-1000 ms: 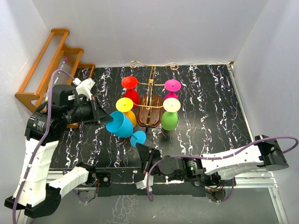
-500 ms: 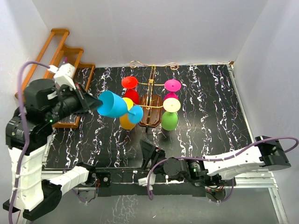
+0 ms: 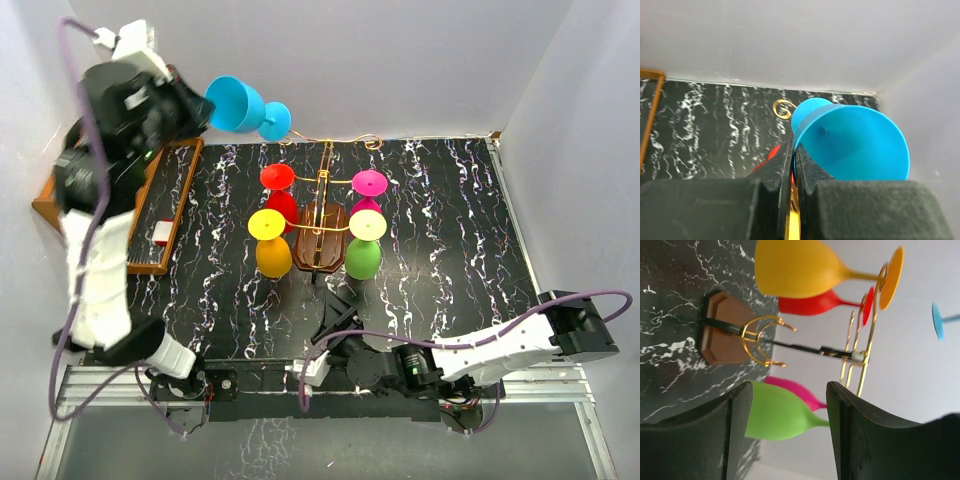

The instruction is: Take the wine glass off the wine glass rack

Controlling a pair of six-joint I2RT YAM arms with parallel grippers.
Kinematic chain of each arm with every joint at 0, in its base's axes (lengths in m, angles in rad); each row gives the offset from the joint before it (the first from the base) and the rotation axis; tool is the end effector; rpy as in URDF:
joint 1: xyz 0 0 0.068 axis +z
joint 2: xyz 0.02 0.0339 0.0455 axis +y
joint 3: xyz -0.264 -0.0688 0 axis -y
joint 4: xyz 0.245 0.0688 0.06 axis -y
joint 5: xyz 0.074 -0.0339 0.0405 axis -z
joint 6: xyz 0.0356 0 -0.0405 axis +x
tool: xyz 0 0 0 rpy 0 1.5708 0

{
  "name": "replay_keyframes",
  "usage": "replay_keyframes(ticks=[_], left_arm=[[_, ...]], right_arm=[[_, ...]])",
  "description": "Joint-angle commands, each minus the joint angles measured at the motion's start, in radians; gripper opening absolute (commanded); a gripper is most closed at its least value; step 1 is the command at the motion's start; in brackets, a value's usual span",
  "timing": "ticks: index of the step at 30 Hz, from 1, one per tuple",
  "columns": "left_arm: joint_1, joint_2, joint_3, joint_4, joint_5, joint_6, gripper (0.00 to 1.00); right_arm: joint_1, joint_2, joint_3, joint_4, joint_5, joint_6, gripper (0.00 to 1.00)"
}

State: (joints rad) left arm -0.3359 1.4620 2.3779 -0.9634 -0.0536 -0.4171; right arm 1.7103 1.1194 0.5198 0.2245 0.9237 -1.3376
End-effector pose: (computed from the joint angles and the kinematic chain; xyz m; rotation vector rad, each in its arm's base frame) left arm 0.1917 -0.0649 0.6016 -0.1087 1.6413 -0.5355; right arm -0.0038 0.2315 0.2274 -1.7121 0.6713 -0.6322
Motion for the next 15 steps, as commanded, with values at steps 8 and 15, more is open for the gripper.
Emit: replay_keyframes(ticks=[8,15], left_arm=[[0.313,0.326,-0.03,0.031,-0.058,0.016,0.0],[0.43,0.381,-0.253,0.052,-0.106,0.024,0.0]], right_arm=[[0.257,-0.007,0.073,-0.223,0.191,0.523,0.61],[0.288,0.012,0.079,-0.257,0.201,0.679,0.61]])
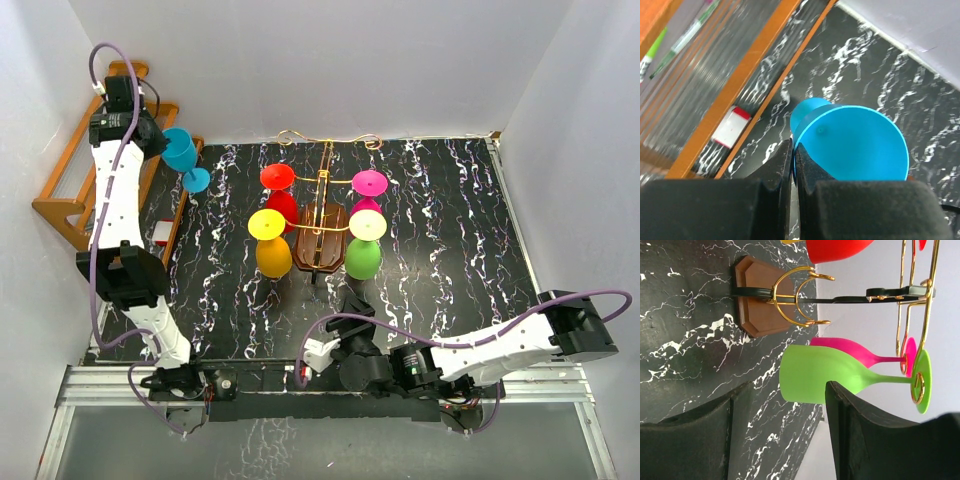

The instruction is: Take the wine glass off the wine glass rack

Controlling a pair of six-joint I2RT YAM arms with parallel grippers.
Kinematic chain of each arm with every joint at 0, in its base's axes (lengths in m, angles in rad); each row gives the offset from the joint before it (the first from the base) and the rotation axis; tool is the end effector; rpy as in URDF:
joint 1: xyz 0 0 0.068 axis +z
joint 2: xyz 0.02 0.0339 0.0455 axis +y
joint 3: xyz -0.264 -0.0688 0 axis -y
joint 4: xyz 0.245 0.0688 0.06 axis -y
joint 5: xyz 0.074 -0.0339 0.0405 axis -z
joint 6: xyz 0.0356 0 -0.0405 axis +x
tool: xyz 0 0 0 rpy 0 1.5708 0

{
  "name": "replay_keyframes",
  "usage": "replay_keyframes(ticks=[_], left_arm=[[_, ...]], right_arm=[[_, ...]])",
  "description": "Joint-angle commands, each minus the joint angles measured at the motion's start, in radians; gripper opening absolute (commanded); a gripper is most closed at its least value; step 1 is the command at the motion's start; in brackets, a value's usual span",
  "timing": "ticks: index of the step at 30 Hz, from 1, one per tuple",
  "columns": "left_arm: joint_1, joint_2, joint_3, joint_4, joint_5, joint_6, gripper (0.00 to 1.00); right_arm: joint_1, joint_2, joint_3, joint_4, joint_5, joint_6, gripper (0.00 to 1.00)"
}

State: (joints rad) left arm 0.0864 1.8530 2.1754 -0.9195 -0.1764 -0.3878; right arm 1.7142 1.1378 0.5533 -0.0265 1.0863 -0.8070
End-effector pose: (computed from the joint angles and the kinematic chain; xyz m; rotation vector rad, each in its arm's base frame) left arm 0.3950 0.0405 0.4403 -0.6043 2.0711 0.0171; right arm -0.0004 0.2231 0.2160 -1.5353 1.0837 -0.5640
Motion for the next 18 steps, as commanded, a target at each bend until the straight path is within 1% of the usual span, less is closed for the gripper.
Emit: replay_keyframes(ticks=[1,3,8,11,14,16,18], left_arm=[[0.01,0.011,-0.066,-0.004,0.035,-0.002,0.0],[0.012,0.043,-0.097,-0.021,0.056,-0.004,0.0],[0.012,0.019,-0.286,0.094,0.069,0.001,0.0],[0.011,0.015,-0.365,0.143,0.065,0.005,0.0],[0.012,0.013,-0.41,0.182,0.074,0.012,0.01],[0.012,0.007,-0.423,0.193,0.078,0.012,0.06],[0.012,0.002,-0.432,0.196,0.079,0.014,0.17]], right_arm=[[0.285,0.003,0.05,-0.006,0.037,0.163,0.6],[0.287,0.018,0.055,-0.001,0.035,0.178,0.6],[0.293,0.05,0.068,0.016,0.039,0.208,0.6],[0.297,0.056,0.077,0.025,0.052,0.23,0.6],[0.304,0.057,0.09,0.02,0.063,0.261,0.6],[0.307,0.061,0.101,0.001,0.073,0.287,0.6],[0.31,0.067,0.117,-0.039,0.081,0.318,0.6]])
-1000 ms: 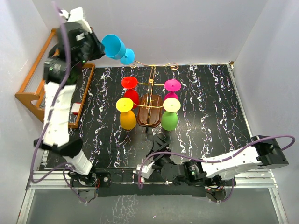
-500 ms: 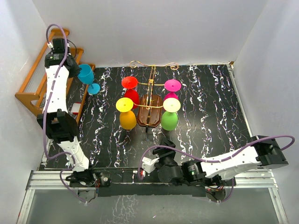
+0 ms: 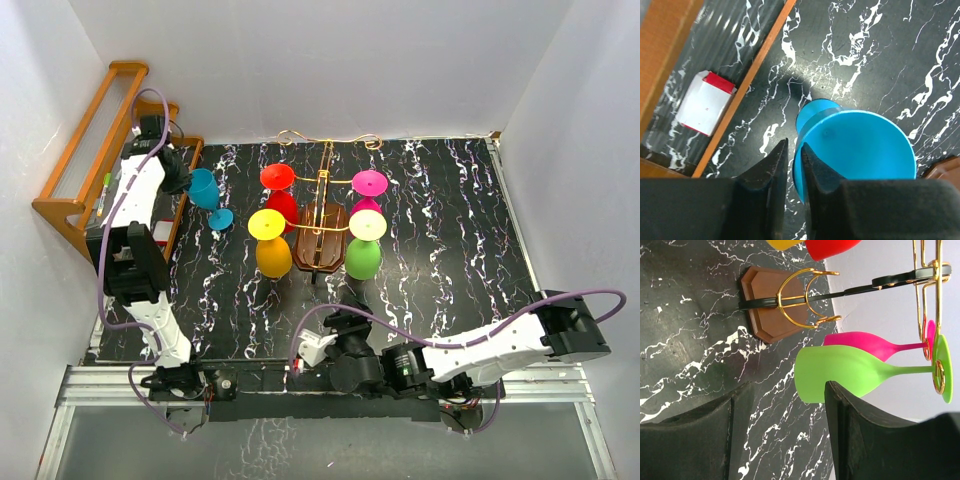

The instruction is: Take the wine glass off the wine glass rack

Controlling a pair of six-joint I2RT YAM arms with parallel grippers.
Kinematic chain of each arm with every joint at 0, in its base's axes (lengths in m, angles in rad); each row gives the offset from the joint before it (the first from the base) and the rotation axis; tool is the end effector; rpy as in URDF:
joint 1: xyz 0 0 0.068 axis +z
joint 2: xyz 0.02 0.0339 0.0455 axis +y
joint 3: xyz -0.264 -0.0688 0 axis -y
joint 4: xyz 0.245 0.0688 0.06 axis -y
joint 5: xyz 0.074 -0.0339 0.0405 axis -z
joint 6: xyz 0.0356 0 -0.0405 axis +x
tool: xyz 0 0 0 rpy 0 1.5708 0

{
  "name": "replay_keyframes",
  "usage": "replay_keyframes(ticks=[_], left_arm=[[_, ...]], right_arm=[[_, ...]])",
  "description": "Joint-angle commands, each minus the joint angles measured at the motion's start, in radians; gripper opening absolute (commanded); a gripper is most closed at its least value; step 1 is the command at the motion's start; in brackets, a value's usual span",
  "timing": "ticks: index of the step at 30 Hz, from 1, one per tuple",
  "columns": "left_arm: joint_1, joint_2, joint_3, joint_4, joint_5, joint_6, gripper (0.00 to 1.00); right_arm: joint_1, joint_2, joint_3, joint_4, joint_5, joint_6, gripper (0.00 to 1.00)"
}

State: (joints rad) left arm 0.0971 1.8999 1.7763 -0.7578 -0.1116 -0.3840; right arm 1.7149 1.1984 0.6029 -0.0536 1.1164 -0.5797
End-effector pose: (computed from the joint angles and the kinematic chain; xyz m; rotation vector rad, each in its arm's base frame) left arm 0.4230 0.0452 0.3083 -0.6299 2.3622 0.0097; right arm -0.0016 0.2340 0.2175 -1.3967 1.2353 -0.4623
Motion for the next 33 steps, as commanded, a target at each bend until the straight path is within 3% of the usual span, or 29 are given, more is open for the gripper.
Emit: replay_keyframes(ticks=[1,7,8,9,11,13,14,17,21,24,27,30,33], left_arm=[[0.001,-0.046,-0.032,0.032,0.016,0.015,0.22],[0.001,-0.109,-0.035,0.012,0.026,0.029,0.53],[0.0,-0.128,-0.035,0.009,0.024,0.03,0.66],[0.0,-0.151,-0.037,0.008,0.022,0.034,0.73],[0.001,-0.202,-0.042,0.01,0.016,0.04,0.76],[0.0,-0.263,-0.051,0.017,0.025,0.045,0.96],[0.001,-0.31,-0.063,0.023,0.035,0.045,0.97],[0.001,-0.443,-0.153,0.098,0.112,0.044,0.97],[0.0,-0.782,-0.465,0.354,0.379,-0.002,0.97],[0.001,-1.02,-0.716,0.57,0.496,-0.07,0.97],[0.001,-1.143,-0.805,0.571,0.477,-0.084,0.94],[0.001,-1.173,-0.815,0.499,0.459,-0.033,0.61],[0.002,-1.197,-0.829,0.46,0.434,-0.002,0.33]], right_arm=[[0.311,0.009,0.075,-0.03,0.06,0.102,0.6],[0.322,0.01,0.126,-0.109,0.086,0.161,0.6],[0.325,0.006,0.135,-0.113,0.088,0.161,0.6],[0.328,0.002,0.146,-0.116,0.089,0.16,0.6],[0.332,-0.007,0.171,-0.117,0.09,0.153,0.6],[0.334,-0.013,0.198,-0.114,0.087,0.138,0.6],[0.335,-0.017,0.216,-0.109,0.089,0.123,0.6],[0.335,-0.022,0.259,-0.071,0.102,0.086,0.6],[0.303,-0.067,0.351,0.089,0.092,-0.059,0.59],[0.181,-0.122,0.47,0.206,0.009,-0.116,0.56],[-0.046,-0.167,0.641,0.208,-0.148,-0.029,0.53],[-0.278,-0.169,0.765,0.207,-0.265,0.057,0.44],[-0.454,-0.049,0.942,0.028,-0.337,0.154,0.42]])
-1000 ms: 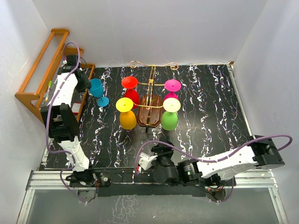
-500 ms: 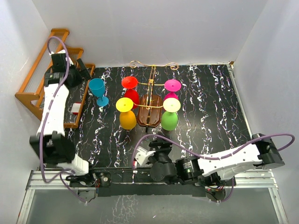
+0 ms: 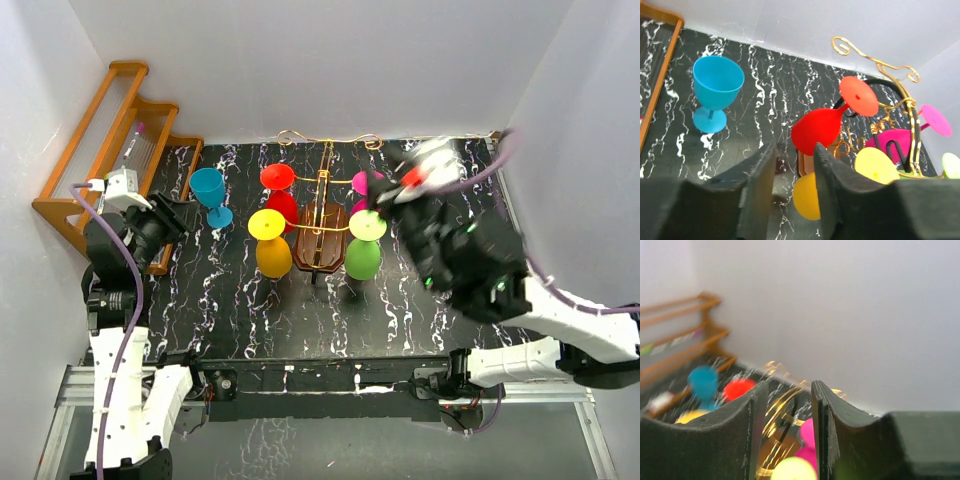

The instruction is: Take the wine glass off the wine glass rack

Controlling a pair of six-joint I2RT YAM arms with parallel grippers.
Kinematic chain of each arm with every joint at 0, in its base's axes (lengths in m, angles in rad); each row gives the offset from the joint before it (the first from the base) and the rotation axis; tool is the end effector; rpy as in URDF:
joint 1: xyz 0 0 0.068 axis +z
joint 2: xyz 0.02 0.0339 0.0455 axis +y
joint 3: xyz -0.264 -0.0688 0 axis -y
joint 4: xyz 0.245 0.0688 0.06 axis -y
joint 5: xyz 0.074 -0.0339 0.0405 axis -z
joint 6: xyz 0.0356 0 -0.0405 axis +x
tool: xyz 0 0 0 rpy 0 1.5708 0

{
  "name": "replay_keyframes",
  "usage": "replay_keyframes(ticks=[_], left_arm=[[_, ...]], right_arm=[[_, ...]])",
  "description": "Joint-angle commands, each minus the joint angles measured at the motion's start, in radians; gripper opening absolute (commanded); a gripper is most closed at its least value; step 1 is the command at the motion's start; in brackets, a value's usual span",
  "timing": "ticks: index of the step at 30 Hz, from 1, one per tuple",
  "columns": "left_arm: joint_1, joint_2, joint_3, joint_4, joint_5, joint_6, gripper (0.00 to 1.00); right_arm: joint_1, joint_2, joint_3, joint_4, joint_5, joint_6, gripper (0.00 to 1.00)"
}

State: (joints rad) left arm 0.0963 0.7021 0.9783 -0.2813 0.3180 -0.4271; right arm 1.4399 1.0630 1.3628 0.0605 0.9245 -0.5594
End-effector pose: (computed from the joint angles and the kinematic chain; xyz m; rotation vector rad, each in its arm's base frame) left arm 0.1460 0.0029 0.4080 -0.1651 1.5900 -0.5083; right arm 0.0539 0.1919 0.5075 -0.4985 1.2644 0.1822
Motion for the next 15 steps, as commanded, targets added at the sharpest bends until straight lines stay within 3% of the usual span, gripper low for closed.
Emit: replay_keyframes(ticks=[1,7,9,11,13,15], left_arm=[[0.001,-0.005,-0.033,-0.031,-0.001,0.047,0.29],[0.002,-0.064,-0.07,-0.094,-0.071,0.063,0.31],[0.0,-0.088,-0.099,-0.107,-0.084,0.064,0.34],[-0.002,-0.111,-0.134,-0.1,-0.072,0.063,0.36],[-0.007,-0.122,-0.163,-0.095,-0.057,0.065,0.38],[-0.015,-0.13,-0.189,-0.089,-0.058,0.068,0.38]], right_arm=[[-0.251,0.137,0.241,-0.182,-0.18,0.169,0.41],[-0.549,0.478,0.607,-0.484,-0.335,0.349,0.51],[-0.778,0.598,0.813,-0.649,-0.599,0.556,0.53],[-1.025,0.644,0.899,-0.698,-0.932,0.793,0.52],[-1.216,0.64,0.832,-0.644,-1.237,1.012,0.48],[-1.317,0.606,0.64,-0.541,-1.458,1.147,0.43]])
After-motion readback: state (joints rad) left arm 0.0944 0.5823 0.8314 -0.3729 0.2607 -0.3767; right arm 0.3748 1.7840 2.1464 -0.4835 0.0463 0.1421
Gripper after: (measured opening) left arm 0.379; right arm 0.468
